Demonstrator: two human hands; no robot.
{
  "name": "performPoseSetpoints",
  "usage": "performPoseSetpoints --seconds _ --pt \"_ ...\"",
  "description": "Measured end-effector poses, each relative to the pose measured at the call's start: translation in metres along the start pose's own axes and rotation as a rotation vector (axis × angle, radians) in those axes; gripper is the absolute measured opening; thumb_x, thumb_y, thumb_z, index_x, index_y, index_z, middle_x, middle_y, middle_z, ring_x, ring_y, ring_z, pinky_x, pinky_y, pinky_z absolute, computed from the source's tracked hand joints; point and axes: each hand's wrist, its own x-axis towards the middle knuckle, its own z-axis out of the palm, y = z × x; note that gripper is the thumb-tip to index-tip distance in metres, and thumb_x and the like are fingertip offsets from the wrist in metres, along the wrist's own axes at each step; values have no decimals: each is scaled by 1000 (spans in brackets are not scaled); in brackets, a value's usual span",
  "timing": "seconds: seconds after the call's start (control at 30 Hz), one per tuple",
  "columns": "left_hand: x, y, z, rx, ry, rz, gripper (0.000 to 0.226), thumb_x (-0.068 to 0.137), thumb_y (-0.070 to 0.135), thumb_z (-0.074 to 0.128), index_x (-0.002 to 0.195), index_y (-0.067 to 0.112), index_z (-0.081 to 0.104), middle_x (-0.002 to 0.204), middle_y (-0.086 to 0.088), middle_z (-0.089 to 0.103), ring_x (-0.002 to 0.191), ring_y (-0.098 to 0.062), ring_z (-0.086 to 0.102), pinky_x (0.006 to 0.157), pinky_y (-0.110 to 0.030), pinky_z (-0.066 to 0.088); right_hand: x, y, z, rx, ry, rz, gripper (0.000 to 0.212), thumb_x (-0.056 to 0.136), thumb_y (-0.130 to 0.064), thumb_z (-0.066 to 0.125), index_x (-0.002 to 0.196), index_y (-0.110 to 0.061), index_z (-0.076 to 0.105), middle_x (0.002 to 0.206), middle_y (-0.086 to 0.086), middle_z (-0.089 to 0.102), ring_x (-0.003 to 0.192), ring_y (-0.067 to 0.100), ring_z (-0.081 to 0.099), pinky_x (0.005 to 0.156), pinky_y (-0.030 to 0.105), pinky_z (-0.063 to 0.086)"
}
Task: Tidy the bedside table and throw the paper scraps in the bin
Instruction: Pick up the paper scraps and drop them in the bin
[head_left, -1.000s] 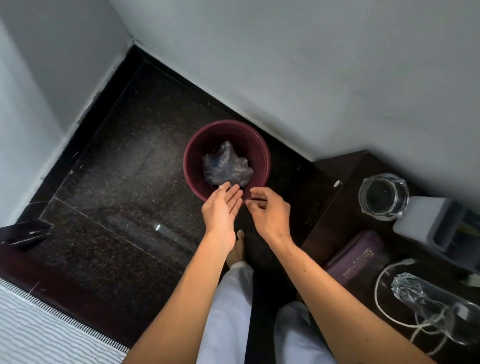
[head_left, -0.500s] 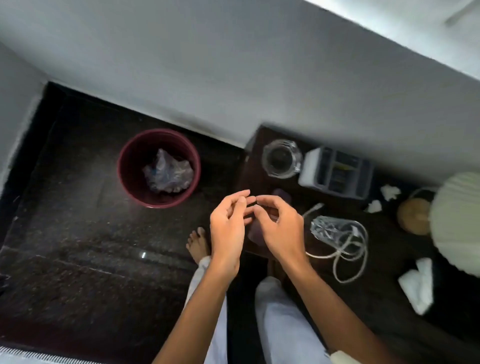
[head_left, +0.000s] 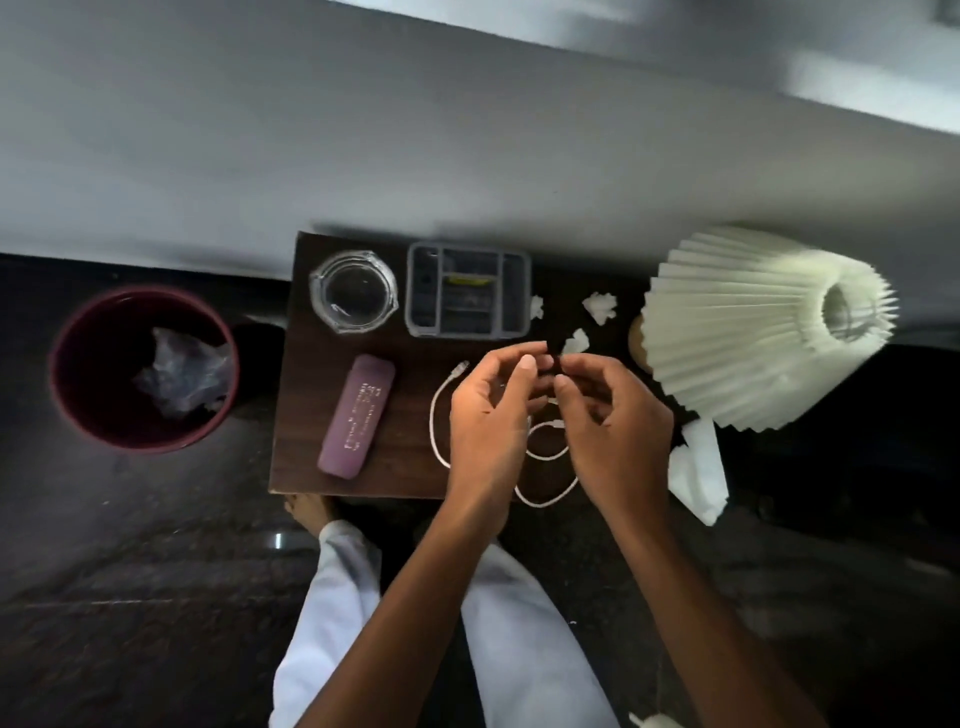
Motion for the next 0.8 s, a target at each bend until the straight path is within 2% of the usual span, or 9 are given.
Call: performPoseSetpoints --seconds 0.13,0.27,0.33,0.4,0.5,0.67,0.73,0.8 --pt "16 -10 39 -117 76 -192 23 106 16 47 116 20 67 118 -5 73 116 -20 69 101 -32 55 22 41 -8 -53 49 38 20 96 -13 67 115 -10 71 104 -2 73 87 -6 64 75 -1 46" --pt "36 -22 62 -85 115 -193 29 108 20 42 129 16 62 116 1 70 119 -18 65 100 -28 51 47 76 6 -20 -58 169 29 98 -13 63 126 -11 65 115 2 72 93 1 64 78 0 45" --pt "44 -27 67 -71 133 -176 32 109 23 41 134 13 60 121 -2 68 120 -17 64 103 -28 50 58 87 20 -66 -141 190 36 99 -13 61 135 -13 59 125 4 68 101 5 62 87 14 50" --pt "52 -31 67 -54 166 -164 33 109 23 41 134 13 60 123 -2 67 118 -16 64 98 -25 50 66 93 34 -137 -181 157 41 99 -13 59 140 -13 54 133 7 62 111 13 62 96 30 54" --pt "59 -36 66 -32 184 -147 28 109 24 43 127 17 63 121 0 67 114 -14 64 92 -21 49 75 102 48 -226 -139 91 49 99 -13 60 146 -12 46 144 13 50 123 26 58 102 42 52" --pt "64 -44 67 14 169 -128 23 109 25 43 120 23 63 113 6 67 108 -8 64 89 -20 49 89 116 60 -290 -131 76 48 98 -12 61 145 -11 49 147 14 43 124 26 56 101 38 52" --pt "66 -46 66 18 178 -123 22 109 24 43 118 24 63 114 5 68 111 -11 64 94 -22 50 91 122 63 -302 -129 82 36 99 -14 61 135 -11 58 140 12 48 119 24 59 95 34 54" --pt "68 -48 64 18 196 -125 23 109 22 43 117 23 64 116 2 68 114 -14 65 100 -26 50 92 126 63 -275 -133 117 22 100 -14 60 121 -12 65 130 9 56 110 20 62 83 23 49"
